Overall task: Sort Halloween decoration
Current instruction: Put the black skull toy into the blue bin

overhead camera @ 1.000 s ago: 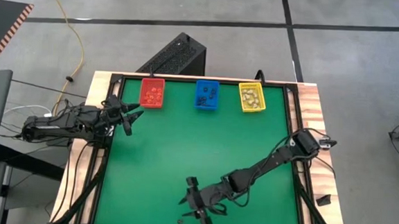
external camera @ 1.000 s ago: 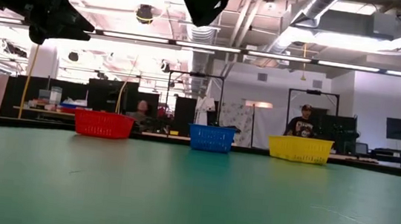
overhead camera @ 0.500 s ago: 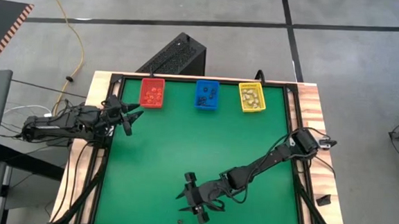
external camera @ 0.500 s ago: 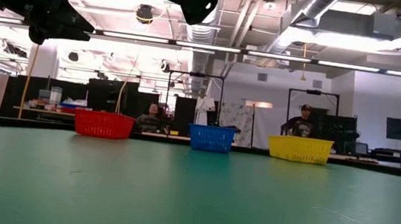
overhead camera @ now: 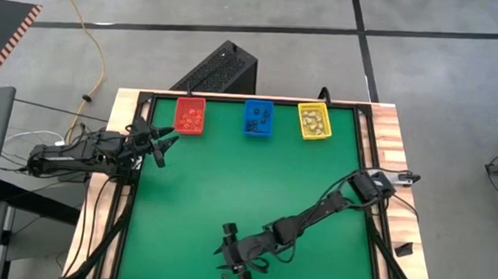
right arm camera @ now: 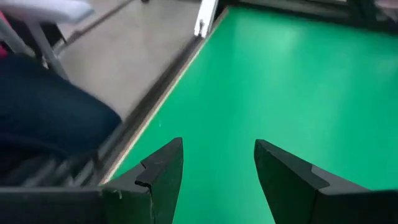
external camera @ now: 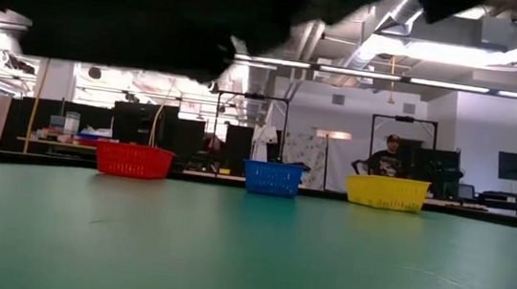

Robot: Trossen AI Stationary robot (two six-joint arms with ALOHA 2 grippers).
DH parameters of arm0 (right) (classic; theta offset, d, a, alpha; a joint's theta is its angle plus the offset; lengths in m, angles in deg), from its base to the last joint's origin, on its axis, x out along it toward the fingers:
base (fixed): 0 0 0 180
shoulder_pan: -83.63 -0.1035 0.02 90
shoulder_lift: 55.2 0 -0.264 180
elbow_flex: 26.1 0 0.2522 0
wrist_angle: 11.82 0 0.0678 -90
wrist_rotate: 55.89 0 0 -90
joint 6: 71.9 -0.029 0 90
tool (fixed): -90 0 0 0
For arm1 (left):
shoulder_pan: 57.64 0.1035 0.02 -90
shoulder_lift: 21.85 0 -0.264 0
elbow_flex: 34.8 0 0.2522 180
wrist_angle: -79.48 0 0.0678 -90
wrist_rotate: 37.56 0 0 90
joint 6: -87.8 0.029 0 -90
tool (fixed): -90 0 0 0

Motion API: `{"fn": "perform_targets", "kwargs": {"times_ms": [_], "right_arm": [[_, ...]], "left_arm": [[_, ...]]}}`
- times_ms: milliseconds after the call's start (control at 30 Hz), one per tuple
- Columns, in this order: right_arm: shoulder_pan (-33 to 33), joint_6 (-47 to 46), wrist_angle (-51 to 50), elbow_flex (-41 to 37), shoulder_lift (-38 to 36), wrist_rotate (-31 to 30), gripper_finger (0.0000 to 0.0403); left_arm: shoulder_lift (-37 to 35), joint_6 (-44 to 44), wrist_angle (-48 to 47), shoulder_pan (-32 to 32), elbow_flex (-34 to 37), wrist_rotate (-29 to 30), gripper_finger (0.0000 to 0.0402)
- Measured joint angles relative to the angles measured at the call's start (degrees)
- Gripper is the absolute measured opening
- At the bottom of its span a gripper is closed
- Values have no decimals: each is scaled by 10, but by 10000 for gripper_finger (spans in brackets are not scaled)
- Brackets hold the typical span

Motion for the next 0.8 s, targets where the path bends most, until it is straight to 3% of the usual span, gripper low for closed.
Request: {"fn": "perform_targets", "kwargs": {"times_ms": [133,800], "right_arm": [[-4,11,-15,30,4,5,229],[-35,-10,5,29,13,-12,236]], "left_arm": [[-1,-2,2,0,0,0,169],[-1,0,1,0,0,16,169]]}}
